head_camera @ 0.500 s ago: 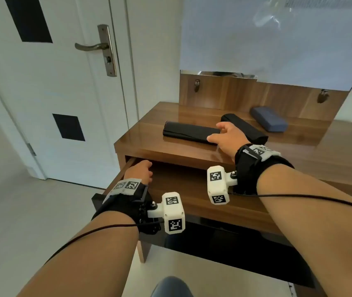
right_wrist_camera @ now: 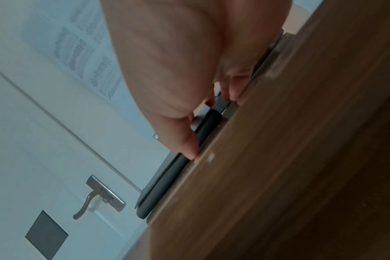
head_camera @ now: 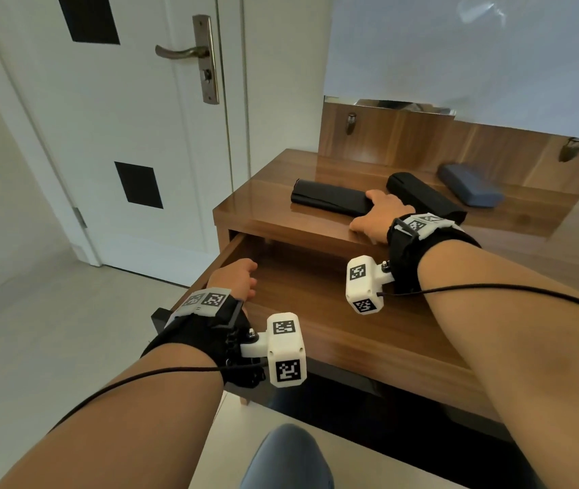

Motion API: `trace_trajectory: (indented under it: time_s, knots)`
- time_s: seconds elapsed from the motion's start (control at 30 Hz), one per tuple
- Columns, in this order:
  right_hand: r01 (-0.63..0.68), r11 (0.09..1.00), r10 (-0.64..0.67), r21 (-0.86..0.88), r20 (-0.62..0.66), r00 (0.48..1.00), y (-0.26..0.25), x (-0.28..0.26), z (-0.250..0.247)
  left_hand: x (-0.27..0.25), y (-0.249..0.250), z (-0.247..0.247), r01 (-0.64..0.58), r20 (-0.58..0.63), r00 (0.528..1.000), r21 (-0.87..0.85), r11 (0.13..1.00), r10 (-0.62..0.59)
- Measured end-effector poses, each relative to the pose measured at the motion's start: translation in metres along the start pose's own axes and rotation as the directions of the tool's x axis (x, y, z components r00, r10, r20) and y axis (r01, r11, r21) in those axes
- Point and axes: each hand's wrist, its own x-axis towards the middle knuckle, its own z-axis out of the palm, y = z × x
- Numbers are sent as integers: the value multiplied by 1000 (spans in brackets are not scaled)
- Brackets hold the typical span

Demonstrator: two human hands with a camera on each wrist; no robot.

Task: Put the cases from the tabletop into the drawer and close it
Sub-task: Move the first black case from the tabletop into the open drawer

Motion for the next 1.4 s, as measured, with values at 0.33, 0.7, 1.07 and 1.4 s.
trace_trajectory:
  time_s: [0.33, 0.7, 1.07, 1.4]
  knots:
    - [29, 1000, -28, 10, -66, 997, -6, 9, -3, 8, -8, -5, 34, -22, 999, -17, 999, -35]
    - [-14, 996, 11, -85, -43, 999, -9, 4, -5, 6, -7, -8, -11, 32, 999, 47, 999, 10]
    - [365, 902, -365, 232, -45, 930, -22, -74, 8, -2, -6, -9, -2, 31, 1000, 15, 1000, 2]
    - [312, 935, -338, 168, 160, 927, -8, -89, 30, -13, -11, -18, -14, 64, 998, 71, 997, 9]
